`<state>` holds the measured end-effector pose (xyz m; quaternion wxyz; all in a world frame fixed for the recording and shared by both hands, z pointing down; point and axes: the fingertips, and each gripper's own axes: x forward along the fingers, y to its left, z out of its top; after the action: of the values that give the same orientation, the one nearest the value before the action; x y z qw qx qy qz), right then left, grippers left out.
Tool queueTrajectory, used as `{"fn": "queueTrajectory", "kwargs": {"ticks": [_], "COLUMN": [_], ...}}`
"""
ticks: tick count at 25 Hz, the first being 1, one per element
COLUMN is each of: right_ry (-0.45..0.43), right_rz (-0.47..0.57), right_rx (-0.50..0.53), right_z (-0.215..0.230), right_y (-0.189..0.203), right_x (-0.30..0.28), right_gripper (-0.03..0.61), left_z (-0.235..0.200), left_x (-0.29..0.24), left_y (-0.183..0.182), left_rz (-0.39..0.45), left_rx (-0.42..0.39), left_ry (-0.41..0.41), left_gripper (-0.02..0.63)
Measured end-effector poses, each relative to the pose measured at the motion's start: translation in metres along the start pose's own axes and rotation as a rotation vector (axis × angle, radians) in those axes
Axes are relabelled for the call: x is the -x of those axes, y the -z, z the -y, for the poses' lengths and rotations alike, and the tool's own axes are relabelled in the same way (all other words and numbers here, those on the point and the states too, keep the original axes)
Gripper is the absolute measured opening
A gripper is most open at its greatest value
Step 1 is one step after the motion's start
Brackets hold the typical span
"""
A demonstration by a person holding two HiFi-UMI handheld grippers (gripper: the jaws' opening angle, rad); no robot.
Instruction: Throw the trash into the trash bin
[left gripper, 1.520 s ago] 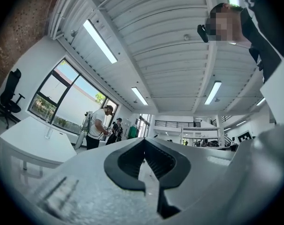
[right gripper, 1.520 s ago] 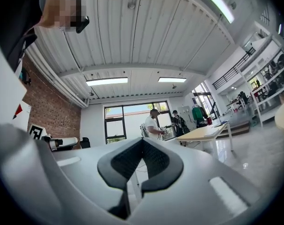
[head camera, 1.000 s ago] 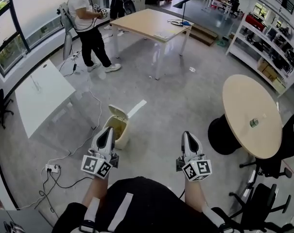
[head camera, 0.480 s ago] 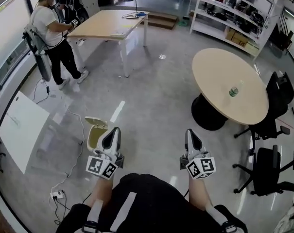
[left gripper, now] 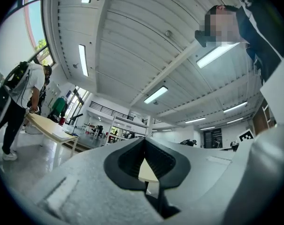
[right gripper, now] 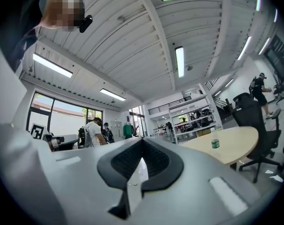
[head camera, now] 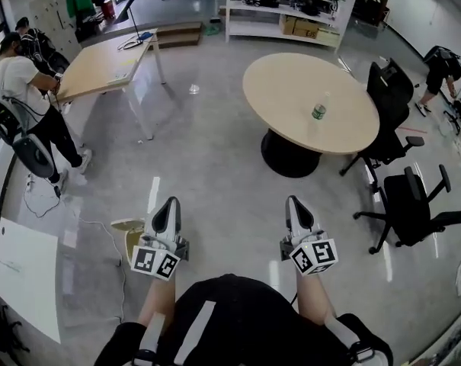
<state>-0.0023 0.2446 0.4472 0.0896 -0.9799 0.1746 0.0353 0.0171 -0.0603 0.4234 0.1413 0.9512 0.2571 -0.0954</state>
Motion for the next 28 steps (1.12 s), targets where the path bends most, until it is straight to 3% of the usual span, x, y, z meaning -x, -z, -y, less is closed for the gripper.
{"fn": "queueTrajectory", "kwargs": {"ticks": [6,13,21,28], "right_ry": [0.134,0.249,0.293,0.284], "right_rz": [0.015,-0.009,-0.017,0.019], "right_rx": [0.008,0.034,0.035,0.016], "right_z": [0.008,0.014,0.034,0.105], "right_y": [-0.002,-0.001,0.001,-0.007], "right_x": [0.029,0.062,0.074,0.068], "right_gripper": [0.006,0.006,0.006,0.006], "left_z": [0.014,0.029,0.04,0.084], "left_x": [-0.021,-0.028,-0.04,-0.088], "left_y": [0.013,0.027,0.045,0.06], "left_rz": [-0.04,-0.063,-0.098,-0.087], "left_rx": [0.039,0.083,0.102,0.111], "left_ry": [0.129,0.226,0.248,0.248], "left_gripper": [0.003,0.003,0.003,0.005]}}
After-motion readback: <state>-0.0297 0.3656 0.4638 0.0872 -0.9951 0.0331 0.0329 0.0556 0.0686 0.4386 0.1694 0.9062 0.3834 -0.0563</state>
